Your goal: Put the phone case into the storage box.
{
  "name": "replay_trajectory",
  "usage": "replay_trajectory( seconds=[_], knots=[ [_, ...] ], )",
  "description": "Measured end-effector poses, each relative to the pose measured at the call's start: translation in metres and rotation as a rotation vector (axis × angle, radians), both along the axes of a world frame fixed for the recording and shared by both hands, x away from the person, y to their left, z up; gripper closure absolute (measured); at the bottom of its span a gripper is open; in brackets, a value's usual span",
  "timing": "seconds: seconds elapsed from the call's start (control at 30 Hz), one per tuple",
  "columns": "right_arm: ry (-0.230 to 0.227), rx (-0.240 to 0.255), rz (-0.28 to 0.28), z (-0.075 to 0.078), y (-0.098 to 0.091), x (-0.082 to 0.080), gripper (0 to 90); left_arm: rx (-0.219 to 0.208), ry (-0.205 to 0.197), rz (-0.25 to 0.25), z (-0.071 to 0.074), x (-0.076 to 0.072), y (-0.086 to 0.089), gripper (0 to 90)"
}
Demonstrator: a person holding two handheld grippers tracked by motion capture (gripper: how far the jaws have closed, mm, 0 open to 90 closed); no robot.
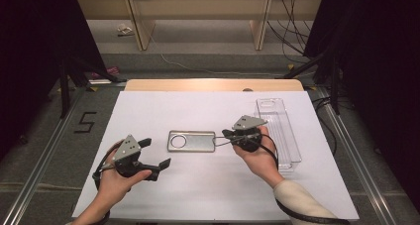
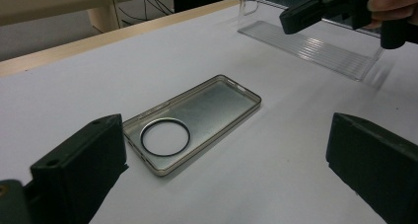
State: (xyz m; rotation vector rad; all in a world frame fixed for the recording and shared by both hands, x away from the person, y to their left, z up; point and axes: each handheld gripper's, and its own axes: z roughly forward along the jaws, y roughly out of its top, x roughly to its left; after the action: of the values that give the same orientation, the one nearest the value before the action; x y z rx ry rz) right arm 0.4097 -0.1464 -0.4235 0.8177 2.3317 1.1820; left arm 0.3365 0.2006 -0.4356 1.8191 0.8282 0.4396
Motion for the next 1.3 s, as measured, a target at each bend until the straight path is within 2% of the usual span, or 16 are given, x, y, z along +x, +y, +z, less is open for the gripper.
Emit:
replay_trajectory(
  seconds=[0.37, 0.53, 0.87, 1.03, 1.3],
  knots=[
    [0.025, -0.037, -0.022, -0.012, 0.033, 0.034, 90.0, -0.006, -0.002, 0.003, 0.0, 0.0, 0.001, 1.3],
    [0.052, -0.058, -0.039, -0.021, 0.046, 0.048, 90.0, -0.007, -0.001, 0.001, 0.0, 0.0, 0.001, 1.3],
    [0.114, -0.104, -0.093, -0.043, 0.045, 0.075, 90.0, -0.007, -0.001, 0.001, 0.0, 0.001, 0.0, 1.3],
    [0.134, -0.117, -0.098, -0.051, 0.045, 0.081, 90.0, -0.008, 0.001, 0.001, 0.0, 0.001, 0.0, 1.3],
    [0.147, -0.119, -0.099, -0.056, 0.049, 0.087, 89.8, -0.009, 0.002, 0.0, 0.0, 0.001, 0.0, 1.3]
  ],
)
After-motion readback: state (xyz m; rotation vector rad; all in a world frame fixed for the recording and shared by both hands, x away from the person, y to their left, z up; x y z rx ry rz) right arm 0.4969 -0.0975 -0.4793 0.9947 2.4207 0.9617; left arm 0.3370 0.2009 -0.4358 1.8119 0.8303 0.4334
